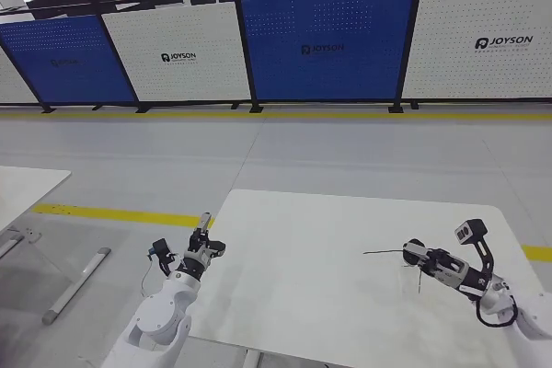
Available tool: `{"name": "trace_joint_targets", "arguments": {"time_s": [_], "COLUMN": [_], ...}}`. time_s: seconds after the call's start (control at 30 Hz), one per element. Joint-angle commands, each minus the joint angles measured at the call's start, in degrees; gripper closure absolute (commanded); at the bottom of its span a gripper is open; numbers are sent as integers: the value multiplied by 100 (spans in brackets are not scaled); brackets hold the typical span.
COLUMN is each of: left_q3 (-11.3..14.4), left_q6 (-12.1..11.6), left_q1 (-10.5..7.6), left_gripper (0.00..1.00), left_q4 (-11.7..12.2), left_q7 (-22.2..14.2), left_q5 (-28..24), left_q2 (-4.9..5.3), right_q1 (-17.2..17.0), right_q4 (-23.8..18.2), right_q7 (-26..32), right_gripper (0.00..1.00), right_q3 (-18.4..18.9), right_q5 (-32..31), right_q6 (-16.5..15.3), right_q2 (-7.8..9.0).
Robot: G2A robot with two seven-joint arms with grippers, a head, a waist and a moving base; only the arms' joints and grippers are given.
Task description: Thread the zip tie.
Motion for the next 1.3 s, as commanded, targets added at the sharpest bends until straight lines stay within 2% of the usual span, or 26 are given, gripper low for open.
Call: {"name": "trace_joint_targets", "arguments": {"time_s": [0.0, 0.1, 0.17, 0.27, 0.37, 0.43, 0.57, 0.63, 0.9, 0.97, 1.0, 1.07, 1.13, 1.27], "left_q3": [0, 29, 178, 582, 1008, 1295, 1683, 1716, 1716, 1667, 1622, 1507, 1423, 1597], "left_q6": [0, -9, -33, 41, 252, 436, 551, 538, 538, 461, 370, 224, 38, 36], "left_q1": [0, -14, -44, -97, -252, -391, -592, -631, -631, -627, -602, -517, -418, -371], "left_gripper": [0, 0, 0, 0, 0, 0, 0, 0, 0, 0, 0, 0, 0, 0], "left_q4": [0, -22, -89, -229, -242, -216, -116, -96, -96, -66, -60, -44, -65, -91], "left_q7": [0, -25, -53, -150, -334, -481, -478, -248, -248, -271, -344, -822, -1214, -1693], "left_q5": [0, 50, 307, 918, 1448, 1677, 1890, 1906, 1906, 1757, 1589, 1231, 1111, 1162], "left_q2": [0, -1, -8, -22, -37, -53, -97, -118, -118, -122, -123, -102, -76, -62], "right_q1": [0, 0, 0, 0, 0, 0, 0, 0, 0, -57, -103, -210, -257, -365], "right_q4": [0, 0, 0, 0, 0, 0, 0, 0, 0, -70, -118, -174, -198, -273], "right_q7": [0, 0, 0, 0, 0, 0, 0, 0, 0, -286, -458, -660, -764, -941], "right_gripper": [100, 100, 100, 100, 100, 100, 100, 100, 100, 100, 100, 100, 100, 100], "right_q3": [0, 0, 0, 0, 0, 0, 0, 0, 0, -39, -85, -186, -242, -338], "right_q5": [0, 0, 0, 0, 0, 0, 0, 0, 0, -103, -157, -65, 56, 61], "right_q6": [0, 0, 0, 0, 0, 0, 0, 0, 0, -58, -157, -436, -472, -472], "right_q2": [0, 0, 0, 0, 0, 0, 0, 0, 0, -18, -36, -82, -132, -250]}}
